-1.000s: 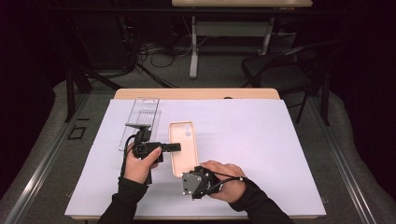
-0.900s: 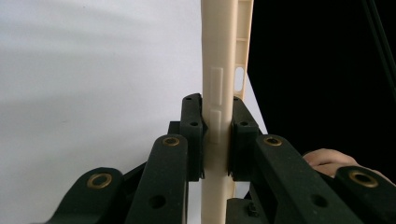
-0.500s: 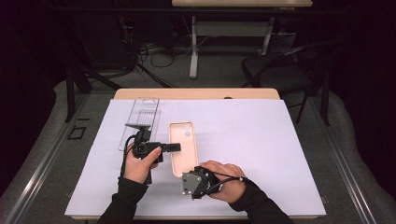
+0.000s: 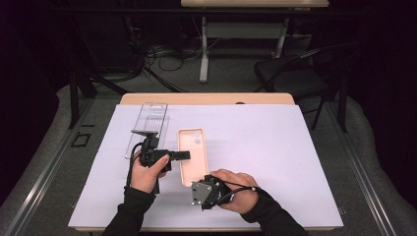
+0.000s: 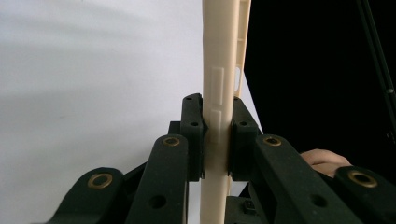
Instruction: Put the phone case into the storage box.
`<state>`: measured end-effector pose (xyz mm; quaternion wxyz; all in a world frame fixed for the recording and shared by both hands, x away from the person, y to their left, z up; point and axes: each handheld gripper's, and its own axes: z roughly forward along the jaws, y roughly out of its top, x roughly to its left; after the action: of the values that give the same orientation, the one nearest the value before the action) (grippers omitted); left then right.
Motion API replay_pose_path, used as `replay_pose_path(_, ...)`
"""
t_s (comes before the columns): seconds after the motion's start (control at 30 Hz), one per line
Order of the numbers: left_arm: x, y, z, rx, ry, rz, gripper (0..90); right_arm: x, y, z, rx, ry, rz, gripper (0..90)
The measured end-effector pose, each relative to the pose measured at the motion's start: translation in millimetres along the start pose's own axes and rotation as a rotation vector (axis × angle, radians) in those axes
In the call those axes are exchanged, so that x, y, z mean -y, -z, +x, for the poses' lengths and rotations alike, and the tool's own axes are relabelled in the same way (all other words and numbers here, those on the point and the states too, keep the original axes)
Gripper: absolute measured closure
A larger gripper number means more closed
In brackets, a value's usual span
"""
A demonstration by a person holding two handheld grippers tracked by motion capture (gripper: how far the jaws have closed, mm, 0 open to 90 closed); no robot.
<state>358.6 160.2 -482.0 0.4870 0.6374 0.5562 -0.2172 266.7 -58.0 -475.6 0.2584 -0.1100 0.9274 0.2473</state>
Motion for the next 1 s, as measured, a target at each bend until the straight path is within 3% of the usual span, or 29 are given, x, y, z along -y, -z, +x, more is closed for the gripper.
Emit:
replay_pose_path(0.67, 0.0, 0.1, 1.2, 0.012, 0.005, -0.003, 81.0, 0.0, 0.9, 0.7, -0.001, -0.031, -0.003, 84.9)
replay_pose_path(1.0, 0.9, -1.5, 1.0, 0.018, -0.001, -0.009, 81.0, 0.0, 2.6, -1.0, -0.001, -0.032, -0.02, 79.5)
